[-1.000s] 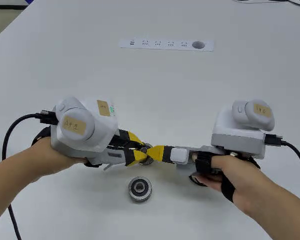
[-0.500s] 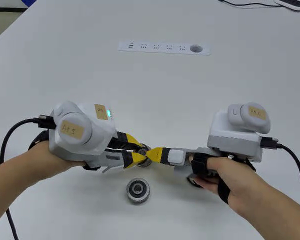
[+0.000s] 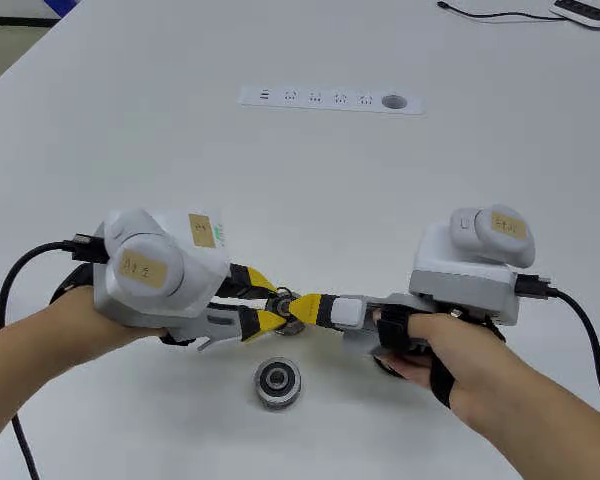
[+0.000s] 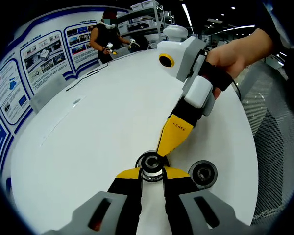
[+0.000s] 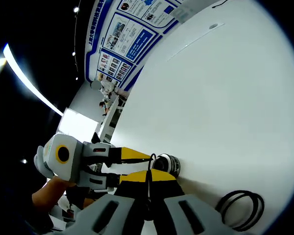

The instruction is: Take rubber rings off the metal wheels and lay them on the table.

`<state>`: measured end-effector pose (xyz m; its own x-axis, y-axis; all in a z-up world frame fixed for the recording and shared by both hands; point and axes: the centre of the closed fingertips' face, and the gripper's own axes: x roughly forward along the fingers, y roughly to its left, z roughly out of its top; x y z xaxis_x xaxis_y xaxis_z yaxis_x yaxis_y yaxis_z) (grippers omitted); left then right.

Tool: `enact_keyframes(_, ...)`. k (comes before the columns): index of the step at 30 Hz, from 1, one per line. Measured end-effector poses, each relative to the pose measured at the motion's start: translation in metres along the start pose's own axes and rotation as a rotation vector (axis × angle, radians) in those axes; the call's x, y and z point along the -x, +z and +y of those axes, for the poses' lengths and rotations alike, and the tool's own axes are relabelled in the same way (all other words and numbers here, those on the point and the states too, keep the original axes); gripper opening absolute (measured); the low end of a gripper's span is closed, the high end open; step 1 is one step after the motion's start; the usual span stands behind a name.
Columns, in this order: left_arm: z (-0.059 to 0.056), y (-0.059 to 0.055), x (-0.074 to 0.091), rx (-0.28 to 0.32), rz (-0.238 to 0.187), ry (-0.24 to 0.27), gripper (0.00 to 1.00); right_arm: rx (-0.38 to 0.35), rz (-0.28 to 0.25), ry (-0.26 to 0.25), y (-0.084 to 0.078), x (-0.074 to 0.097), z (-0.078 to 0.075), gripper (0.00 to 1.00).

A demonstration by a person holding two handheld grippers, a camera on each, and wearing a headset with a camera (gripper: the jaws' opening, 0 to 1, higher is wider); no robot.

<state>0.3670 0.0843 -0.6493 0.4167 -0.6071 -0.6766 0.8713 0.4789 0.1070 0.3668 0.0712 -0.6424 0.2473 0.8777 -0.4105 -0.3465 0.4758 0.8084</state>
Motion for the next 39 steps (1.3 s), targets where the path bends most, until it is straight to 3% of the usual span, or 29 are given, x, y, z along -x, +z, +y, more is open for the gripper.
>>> enact_keyframes(5,0.009,0.003,0.016,0.086,-0.066,0.066,0.17,0.002,0.008,0.024,-0.001,0.0,0.008,0.01)
enact_keyframes(14,0.016,0.012,0.041,0.189,-0.162,0.134,0.18,-0.003,-0.014,0.033,0.004,0.01,0.013,0.01)
enact_keyframes(19,0.011,0.026,0.051,0.247,-0.259,0.131,0.2,-0.018,-0.043,0.015,0.009,0.026,0.008,0.01)
enact_keyframes(25,0.007,0.034,0.063,0.277,-0.329,0.139,0.25,-0.079,-0.09,-0.036,0.011,0.054,-0.015,0.01)
enact_keyframes(31,0.001,0.036,0.066,0.283,-0.337,0.139,0.3,-0.148,-0.137,-0.067,0.008,0.075,-0.03,0.01)
enact_keyframes(39,-0.002,0.037,0.072,0.324,-0.376,0.144,0.34,-0.189,-0.158,-0.107,-0.003,0.094,-0.046,0.02)
